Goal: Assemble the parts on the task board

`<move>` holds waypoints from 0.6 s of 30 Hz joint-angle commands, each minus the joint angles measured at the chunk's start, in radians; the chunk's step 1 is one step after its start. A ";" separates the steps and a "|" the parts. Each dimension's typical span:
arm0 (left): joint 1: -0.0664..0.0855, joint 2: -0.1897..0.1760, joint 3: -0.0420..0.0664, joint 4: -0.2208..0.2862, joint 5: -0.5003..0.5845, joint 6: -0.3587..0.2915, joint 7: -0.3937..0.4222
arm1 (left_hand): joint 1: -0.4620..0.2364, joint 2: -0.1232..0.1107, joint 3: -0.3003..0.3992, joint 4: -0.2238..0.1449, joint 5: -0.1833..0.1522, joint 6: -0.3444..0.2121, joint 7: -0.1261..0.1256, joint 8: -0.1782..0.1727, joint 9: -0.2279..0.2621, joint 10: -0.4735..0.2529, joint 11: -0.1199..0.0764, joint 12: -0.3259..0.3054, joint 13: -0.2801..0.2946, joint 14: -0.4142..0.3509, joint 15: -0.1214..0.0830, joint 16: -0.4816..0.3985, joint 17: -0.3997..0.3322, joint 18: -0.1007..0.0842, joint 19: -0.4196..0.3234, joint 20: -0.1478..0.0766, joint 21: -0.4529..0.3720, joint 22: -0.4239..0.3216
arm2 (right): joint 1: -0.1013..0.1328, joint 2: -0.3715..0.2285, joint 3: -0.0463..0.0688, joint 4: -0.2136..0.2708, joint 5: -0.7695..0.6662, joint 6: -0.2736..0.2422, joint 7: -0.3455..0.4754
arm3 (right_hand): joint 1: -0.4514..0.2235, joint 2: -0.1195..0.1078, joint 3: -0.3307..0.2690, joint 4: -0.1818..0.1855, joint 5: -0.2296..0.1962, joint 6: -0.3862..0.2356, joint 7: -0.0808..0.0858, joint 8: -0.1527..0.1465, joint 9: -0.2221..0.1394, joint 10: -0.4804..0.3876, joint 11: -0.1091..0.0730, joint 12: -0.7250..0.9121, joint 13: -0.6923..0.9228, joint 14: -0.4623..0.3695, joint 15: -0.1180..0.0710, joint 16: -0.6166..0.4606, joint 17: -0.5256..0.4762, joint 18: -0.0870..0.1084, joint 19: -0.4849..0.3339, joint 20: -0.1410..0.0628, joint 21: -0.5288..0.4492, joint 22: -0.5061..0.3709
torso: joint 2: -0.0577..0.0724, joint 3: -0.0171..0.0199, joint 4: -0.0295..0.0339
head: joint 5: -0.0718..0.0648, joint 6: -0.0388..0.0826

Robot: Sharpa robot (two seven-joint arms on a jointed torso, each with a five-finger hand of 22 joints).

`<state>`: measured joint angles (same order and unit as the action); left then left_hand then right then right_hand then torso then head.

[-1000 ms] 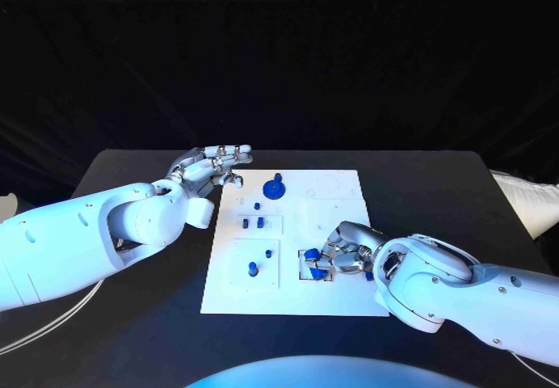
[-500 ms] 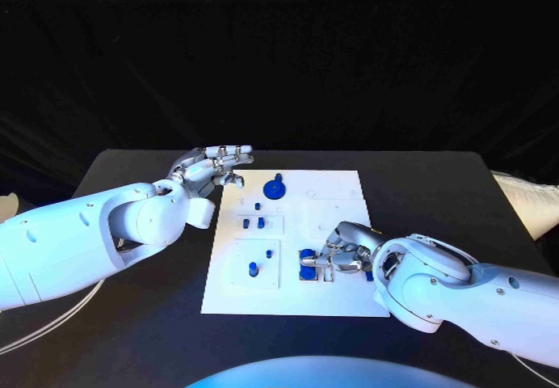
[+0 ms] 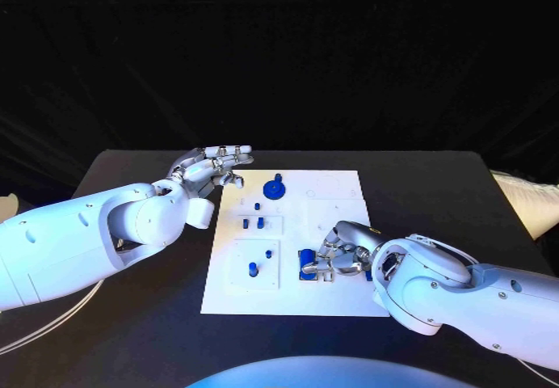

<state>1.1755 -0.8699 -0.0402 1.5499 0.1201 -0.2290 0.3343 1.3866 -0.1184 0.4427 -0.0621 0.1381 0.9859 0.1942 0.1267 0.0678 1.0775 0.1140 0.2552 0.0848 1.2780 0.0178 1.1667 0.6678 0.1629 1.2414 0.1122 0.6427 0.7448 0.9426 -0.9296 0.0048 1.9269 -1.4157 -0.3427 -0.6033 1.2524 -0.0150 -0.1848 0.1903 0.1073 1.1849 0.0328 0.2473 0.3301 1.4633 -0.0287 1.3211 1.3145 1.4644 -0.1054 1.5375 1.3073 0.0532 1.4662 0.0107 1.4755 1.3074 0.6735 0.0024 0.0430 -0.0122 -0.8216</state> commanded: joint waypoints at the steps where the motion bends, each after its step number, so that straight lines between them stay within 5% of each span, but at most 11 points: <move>1: 0.000 0.001 0.001 0.003 -0.004 0.021 0.003 | -0.006 0.005 -0.001 -0.006 -0.001 -0.009 0.001 0.005 0.001 -0.008 0.002 0.002 -0.002 -0.004 0.005 0.005 -0.001 0.019 0.001 0.004 -0.002 0.001 | -0.001 0.002 0.000 -0.002 -0.043 0.008 0.004 | 0.032 0.012 0.006 -0.015 -0.013 -0.007 0.002 0.005 0.004 0.046 -0.011 -0.007 0.106 0.095 0.003 0.004 0.204 -0.020 0.050 -0.006 0.002 0.128 | -0.001 -0.0014 0.0002 | 0.000 -0.002; 13: 0.000 0.001 0.001 0.002 -0.004 0.022 0.002 | -0.006 0.005 -0.001 -0.006 -0.001 -0.009 0.001 0.005 0.001 -0.008 0.002 0.002 -0.002 -0.004 0.005 0.005 -0.001 0.019 0.001 0.004 -0.002 0.001 | -0.001 0.014 -0.001 -0.024 -0.066 0.028 0.000 | 0.044 0.023 0.014 -0.025 -0.015 -0.005 0.001 0.007 0.009 0.048 -0.012 -0.004 0.109 0.095 0.003 0.004 0.204 -0.020 0.051 -0.006 0.002 0.129 | -0.001 -0.0013 0.0013 | 0.000 -0.003; 18: 0.000 0.001 0.001 0.002 -0.004 0.023 0.003 | -0.006 0.005 -0.001 -0.006 -0.001 -0.009 0.001 0.005 0.001 -0.008 0.002 0.002 -0.002 -0.004 0.005 0.005 -0.001 0.019 0.001 0.004 -0.002 0.001 | -0.003 -0.002 0.000 -0.009 -0.053 0.000 0.012 | 0.023 0.021 0.005 -0.014 -0.015 -0.007 0.003 0.006 0.012 0.049 -0.010 -0.003 0.110 0.095 0.004 0.004 0.203 -0.020 0.050 -0.006 0.001 0.128 | 0.000 -0.0006 0.0014 | 0.000 -0.002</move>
<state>1.1755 -0.8701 -0.0402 1.5498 0.1196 -0.2265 0.3329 1.3866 -0.1184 0.4427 -0.0621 0.1381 0.9859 0.1943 0.1267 0.0678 1.0775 0.1140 0.2552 0.0849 1.2780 0.0177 1.1668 0.6679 0.1630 1.2414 0.1122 0.6427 0.7447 0.9413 -0.9247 0.0044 1.9102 -1.4597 -0.3337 -0.6042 1.2874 0.0052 -0.1727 0.1741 0.0963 1.1846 0.0333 0.2511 0.3410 1.4631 -0.0284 1.3185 1.3392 1.4630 -0.1033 1.5375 1.3080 0.0532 1.4662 0.0108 1.4755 1.3081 0.6730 0.0010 0.0443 -0.0117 -0.8245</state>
